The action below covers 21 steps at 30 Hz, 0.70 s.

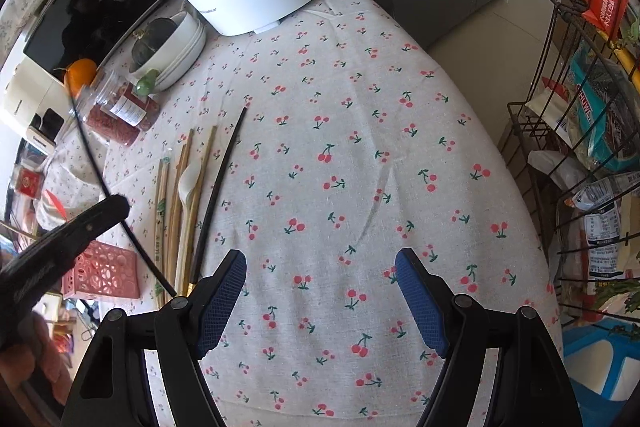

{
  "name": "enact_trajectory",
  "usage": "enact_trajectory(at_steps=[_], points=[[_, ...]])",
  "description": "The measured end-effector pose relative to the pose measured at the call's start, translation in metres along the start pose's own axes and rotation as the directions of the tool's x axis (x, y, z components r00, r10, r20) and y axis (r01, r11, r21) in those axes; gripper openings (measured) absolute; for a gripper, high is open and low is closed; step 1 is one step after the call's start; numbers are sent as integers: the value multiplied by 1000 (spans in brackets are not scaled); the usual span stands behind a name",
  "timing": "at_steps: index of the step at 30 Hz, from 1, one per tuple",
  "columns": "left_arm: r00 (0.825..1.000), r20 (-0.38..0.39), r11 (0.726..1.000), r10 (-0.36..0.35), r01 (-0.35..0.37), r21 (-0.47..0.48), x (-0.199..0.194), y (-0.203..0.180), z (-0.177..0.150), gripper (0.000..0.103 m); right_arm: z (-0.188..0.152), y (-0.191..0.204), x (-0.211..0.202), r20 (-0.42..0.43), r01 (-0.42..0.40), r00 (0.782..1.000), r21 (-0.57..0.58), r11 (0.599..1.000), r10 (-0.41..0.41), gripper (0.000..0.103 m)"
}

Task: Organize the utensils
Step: 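Lift the black chopstick with the left gripper while the right gripper grasps another black chopstick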

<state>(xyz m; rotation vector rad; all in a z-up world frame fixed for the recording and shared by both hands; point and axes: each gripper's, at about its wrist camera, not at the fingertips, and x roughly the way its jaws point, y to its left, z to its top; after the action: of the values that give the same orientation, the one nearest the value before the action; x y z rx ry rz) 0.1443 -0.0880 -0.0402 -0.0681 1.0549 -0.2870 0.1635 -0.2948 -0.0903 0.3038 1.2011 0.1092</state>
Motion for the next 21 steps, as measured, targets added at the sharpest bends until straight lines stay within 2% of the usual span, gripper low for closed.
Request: enact_trajectory(at_steps=[6, 11, 15, 21], points=[[995, 86, 999, -41, 40, 5, -42, 15, -34, 7, -5, 25, 14, -28, -4, 1000, -7, 1000, 4, 78], [984, 175, 999, -44, 44, 5, -71, 34, -53, 7, -4, 47, 33, -49, 3, 999, -16, 1000, -4, 78], [984, 154, 996, -84, 90, -29, -75, 55, -62, 7, 1, 64, 51, -36, 9, 999, -40, 999, -11, 78], [983, 156, 991, -101, 114, -74, -87, 78, -75, 7, 10, 81, 83, -41, 6, 999, -42, 999, -8, 76]])
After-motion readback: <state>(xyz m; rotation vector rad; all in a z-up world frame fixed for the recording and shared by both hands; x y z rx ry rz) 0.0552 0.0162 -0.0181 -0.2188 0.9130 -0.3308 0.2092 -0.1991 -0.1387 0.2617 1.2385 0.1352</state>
